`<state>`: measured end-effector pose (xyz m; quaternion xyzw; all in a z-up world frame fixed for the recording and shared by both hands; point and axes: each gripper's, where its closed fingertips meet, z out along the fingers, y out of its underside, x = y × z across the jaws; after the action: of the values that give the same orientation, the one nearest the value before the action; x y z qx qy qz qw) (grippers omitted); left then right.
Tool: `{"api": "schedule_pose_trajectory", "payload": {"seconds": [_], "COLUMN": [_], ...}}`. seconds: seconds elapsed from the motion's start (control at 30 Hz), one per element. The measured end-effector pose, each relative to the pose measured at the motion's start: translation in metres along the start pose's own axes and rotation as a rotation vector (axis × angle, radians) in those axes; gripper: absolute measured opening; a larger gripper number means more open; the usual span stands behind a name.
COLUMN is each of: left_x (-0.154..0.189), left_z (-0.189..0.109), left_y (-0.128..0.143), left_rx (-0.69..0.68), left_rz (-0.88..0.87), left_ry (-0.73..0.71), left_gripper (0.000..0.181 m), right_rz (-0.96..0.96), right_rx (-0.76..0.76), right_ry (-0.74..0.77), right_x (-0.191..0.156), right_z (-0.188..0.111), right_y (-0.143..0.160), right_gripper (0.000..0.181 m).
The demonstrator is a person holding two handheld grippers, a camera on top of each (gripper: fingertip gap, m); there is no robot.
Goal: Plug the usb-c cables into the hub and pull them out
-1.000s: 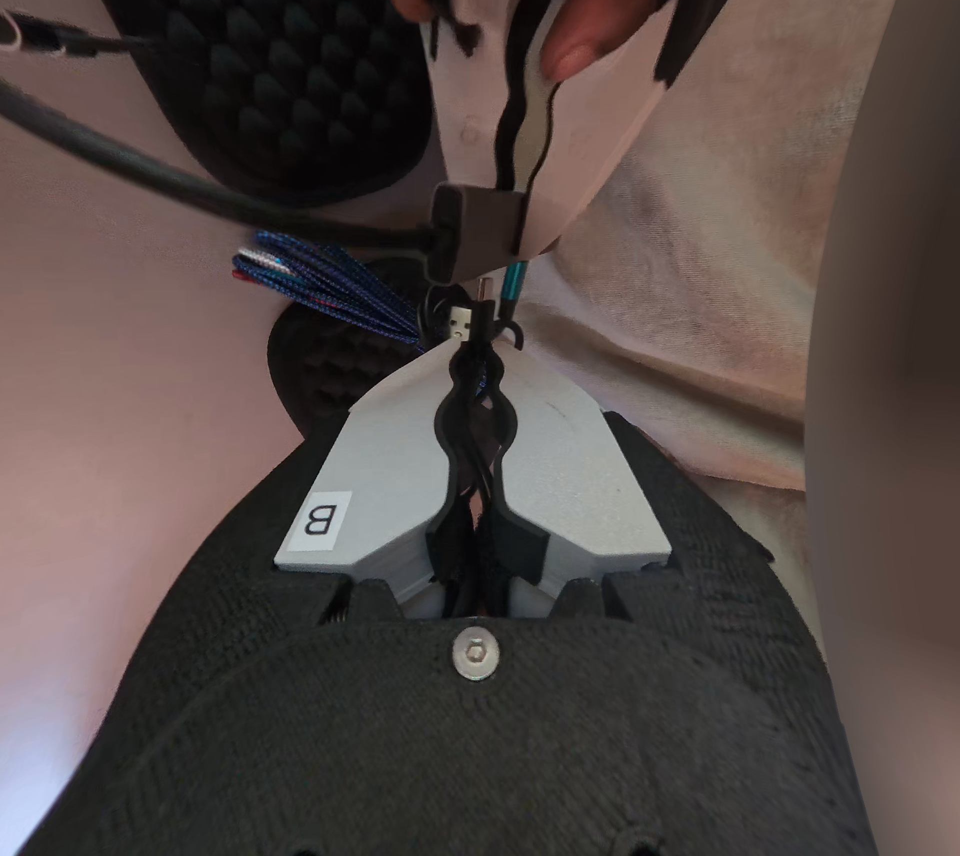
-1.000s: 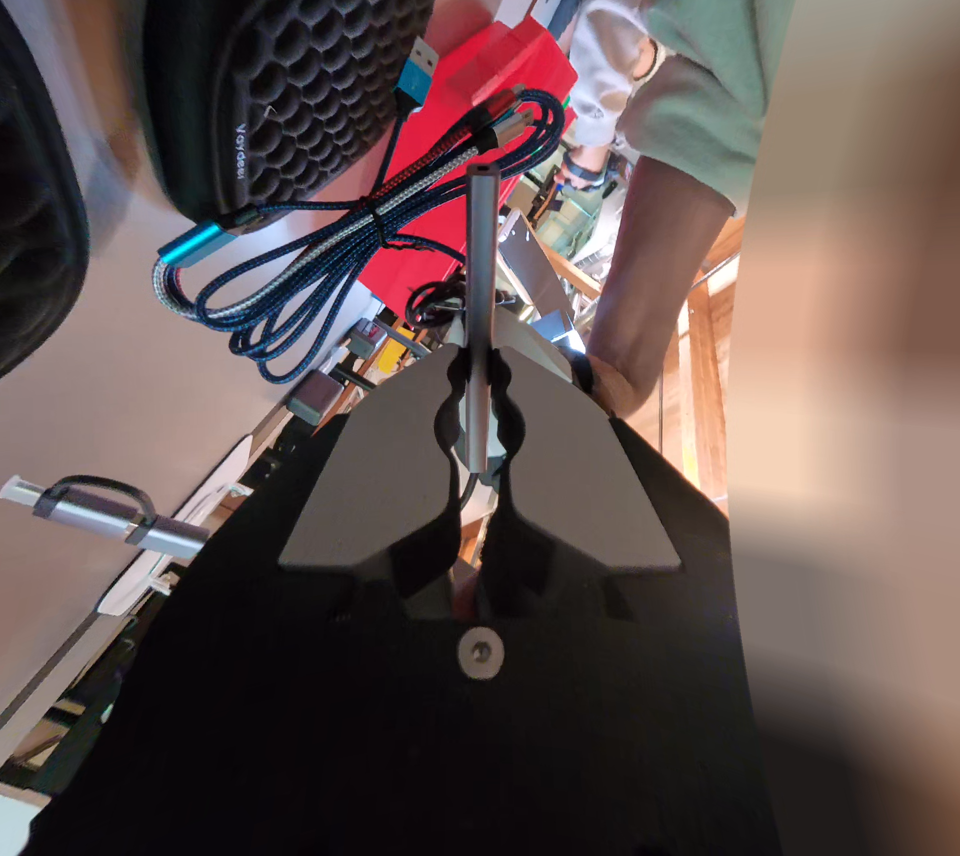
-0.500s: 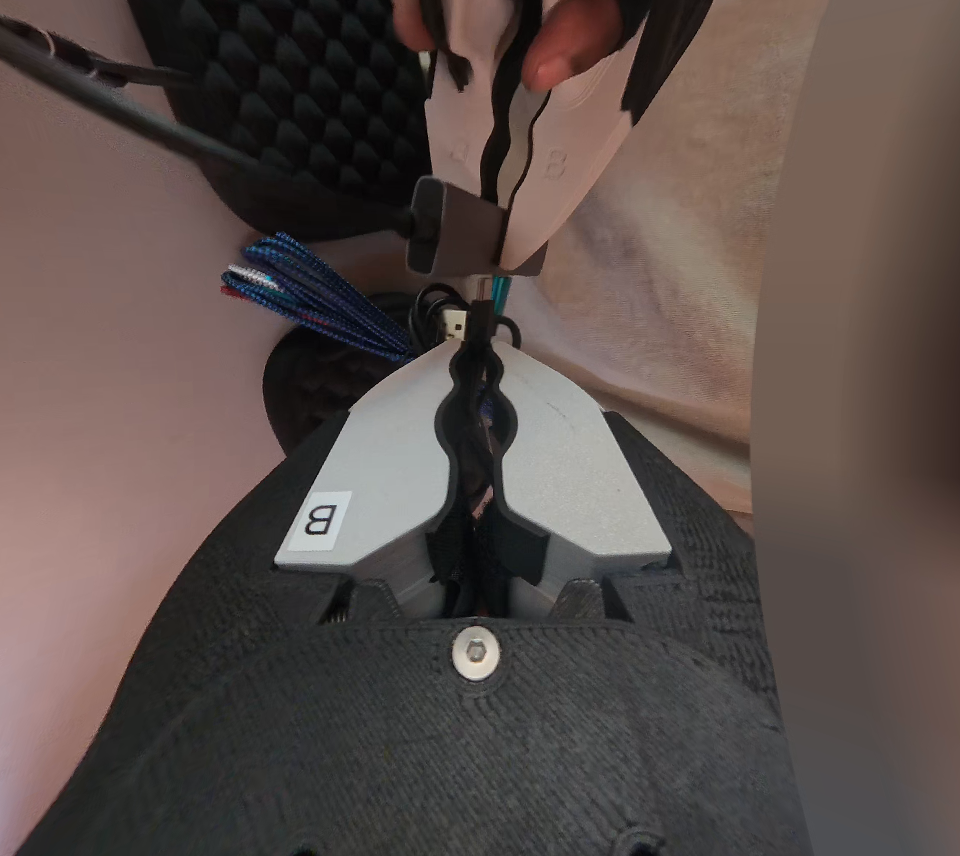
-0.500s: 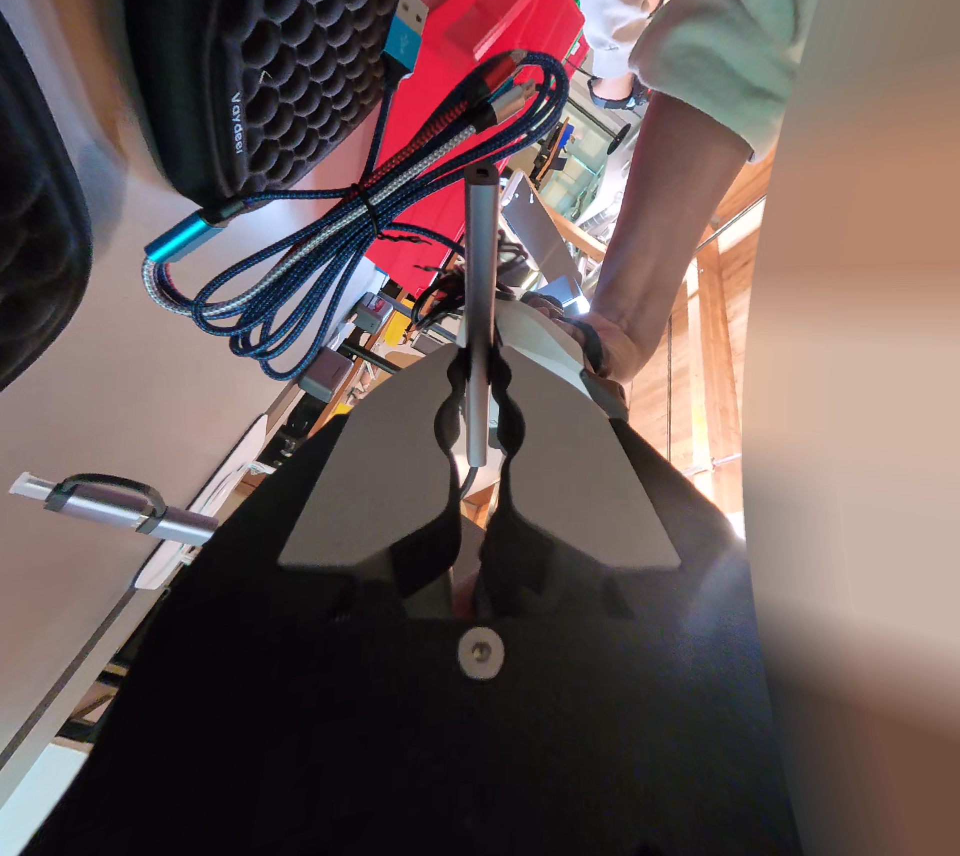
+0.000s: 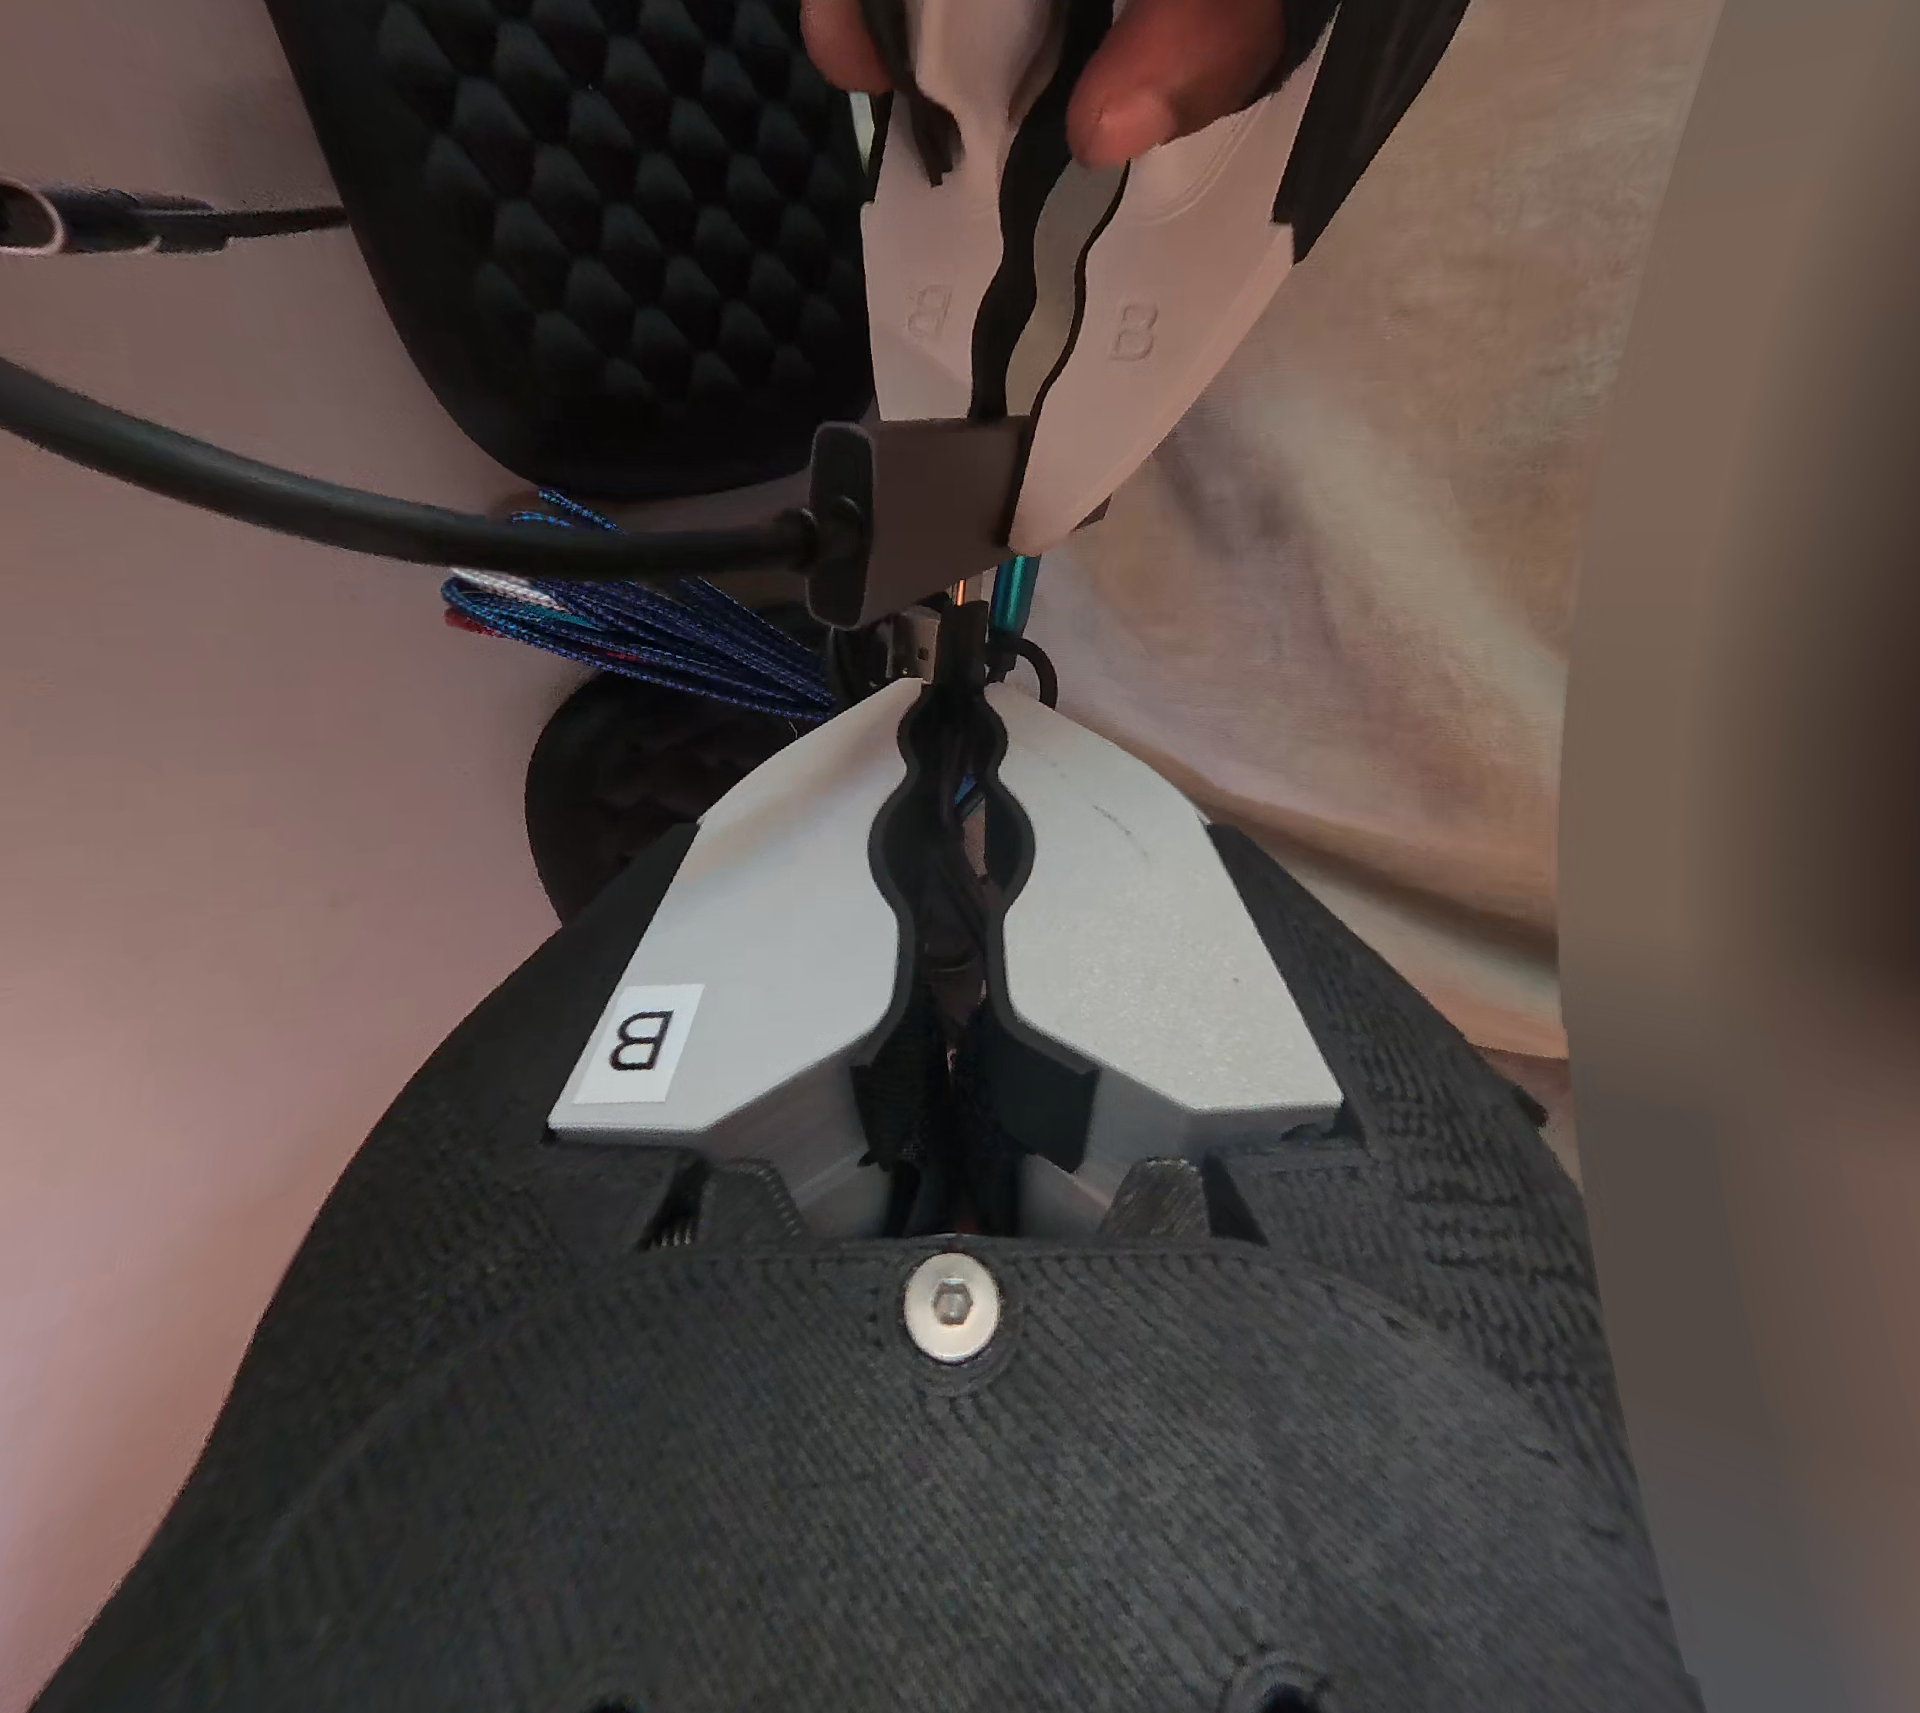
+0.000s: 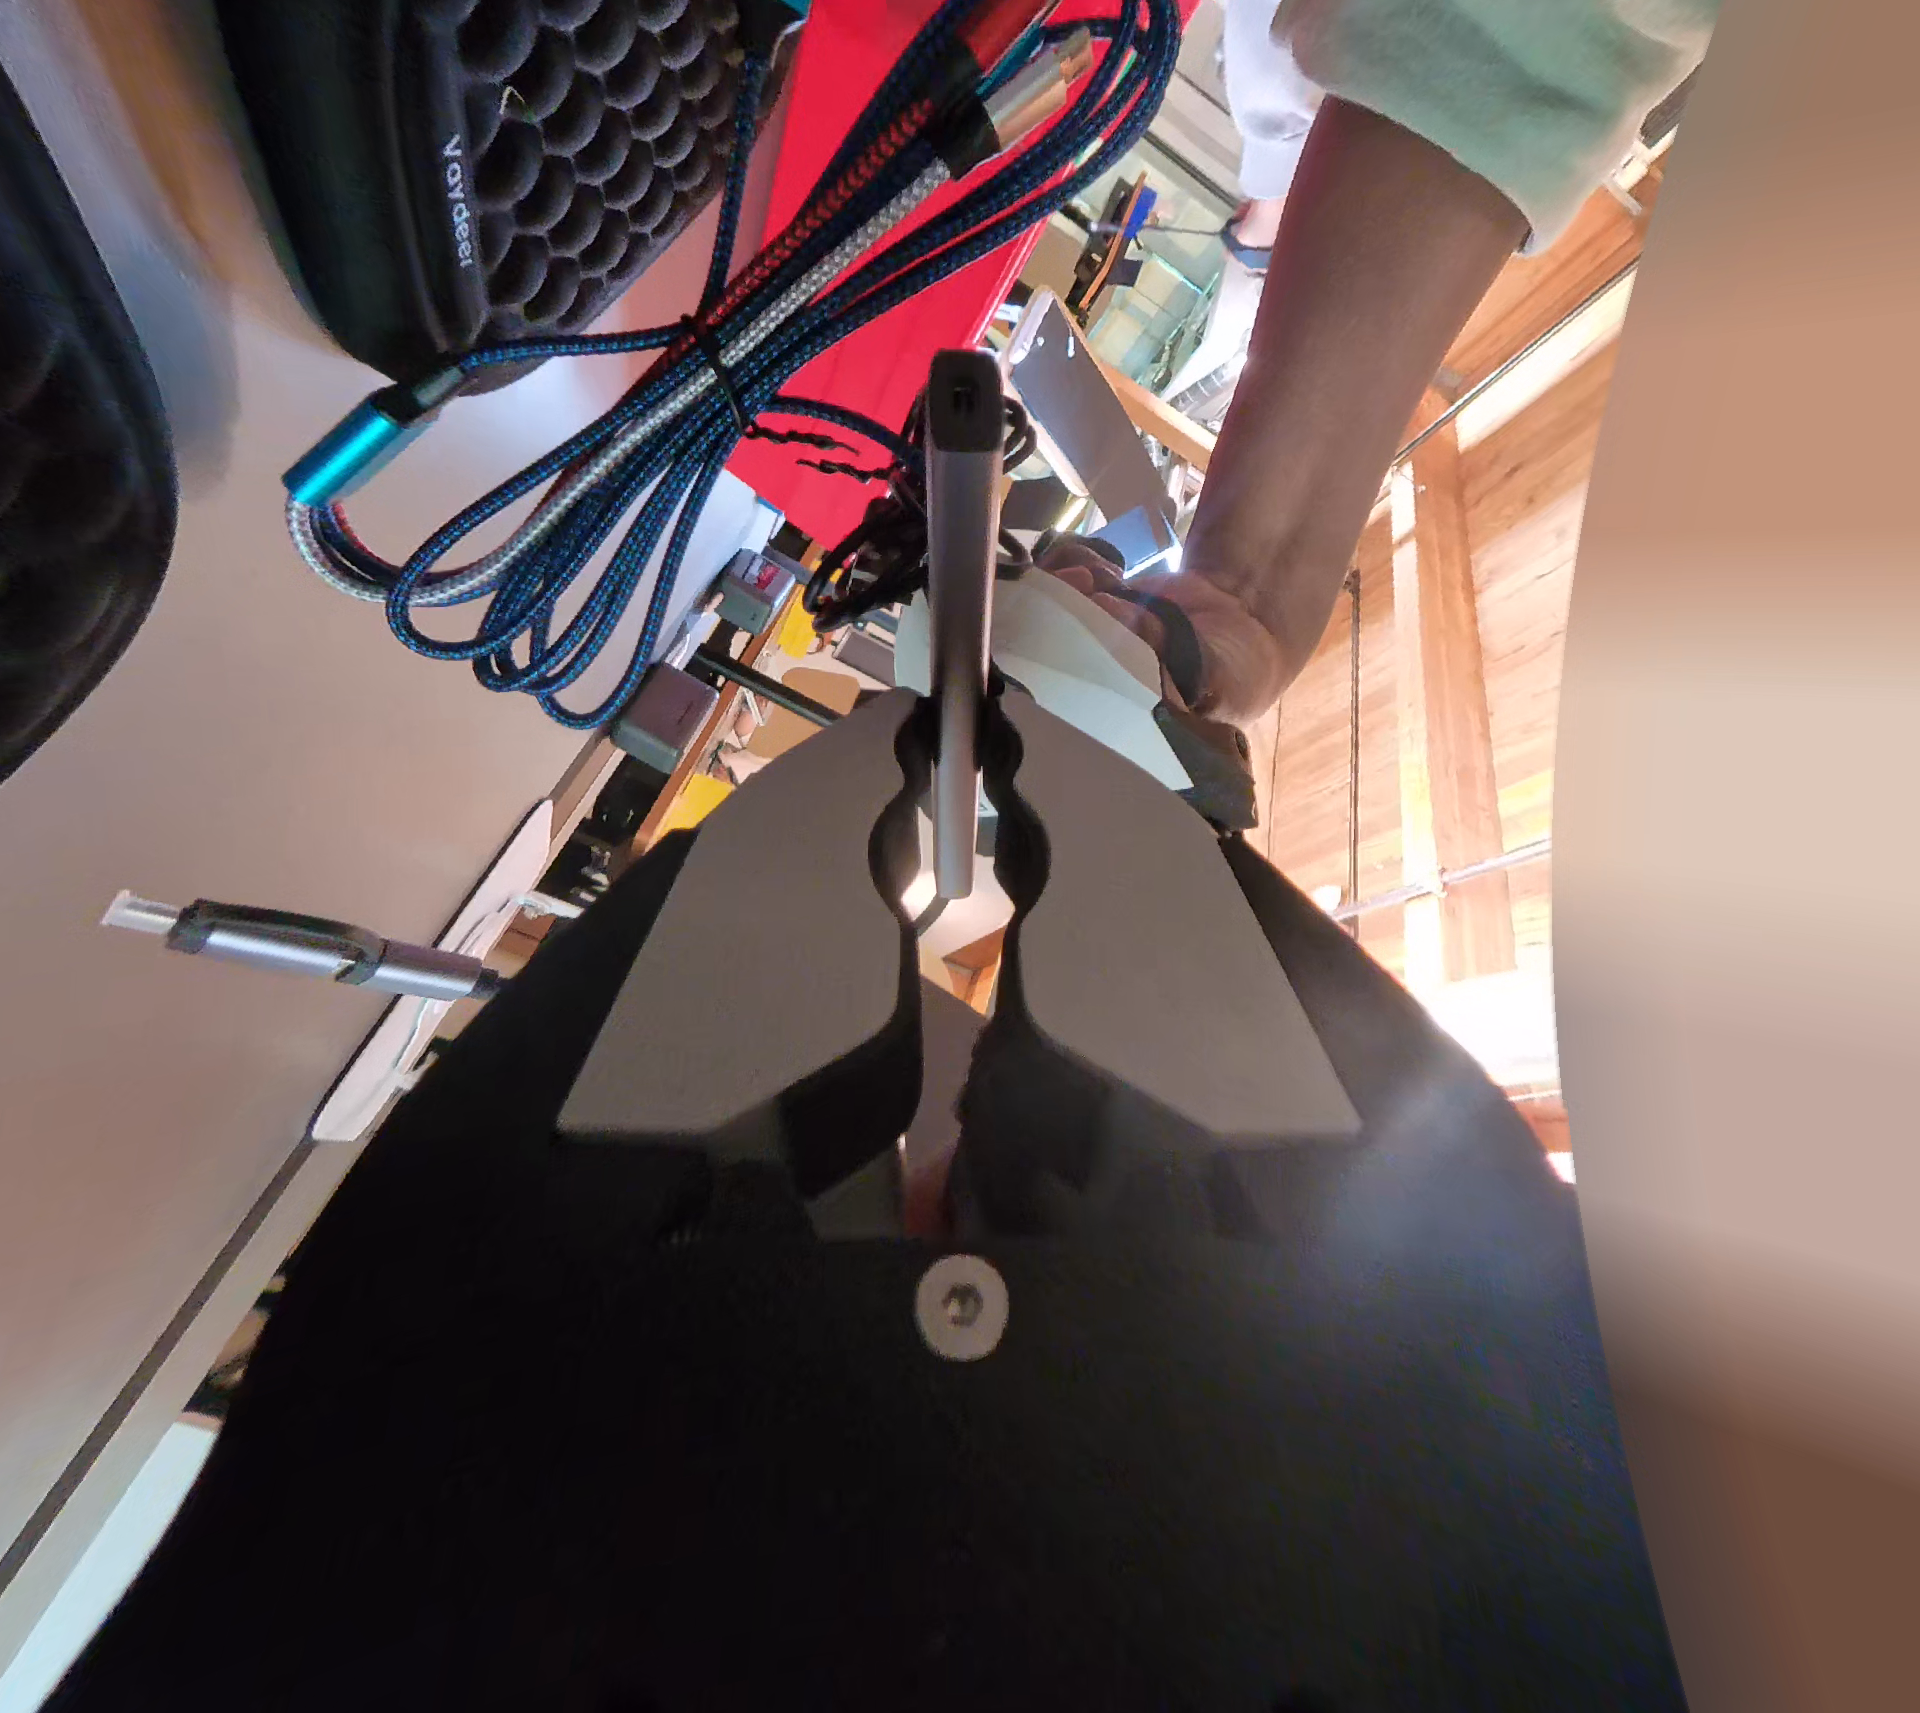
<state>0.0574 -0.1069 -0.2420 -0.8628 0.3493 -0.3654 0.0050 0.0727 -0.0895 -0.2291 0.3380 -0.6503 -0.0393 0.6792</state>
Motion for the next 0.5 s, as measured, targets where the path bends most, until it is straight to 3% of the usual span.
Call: {"api": "schedule_pose_trajectory", "payload": {"seconds": [0.33,0.5], "left_x": [-0.001,-0.008], "left_z": [0.0,-0.003], "left_y": [-0.003,-0.01], "left_rx": [0.06,0.161], "left_rz": [-0.02,-0.022], "left_ry": [0.044,0.026], "left_gripper": [0.004,0.004], "right_rz": [-0.005,0.039], "right_rx": [-0.03,-0.108], "right_ry": [-0.006,-0.019], "right_x": [-0.003,-0.007], "right_z": [0.003,0.004], "right_y": [0.002,0.014], "right_gripper": [0.01,0.009]}}
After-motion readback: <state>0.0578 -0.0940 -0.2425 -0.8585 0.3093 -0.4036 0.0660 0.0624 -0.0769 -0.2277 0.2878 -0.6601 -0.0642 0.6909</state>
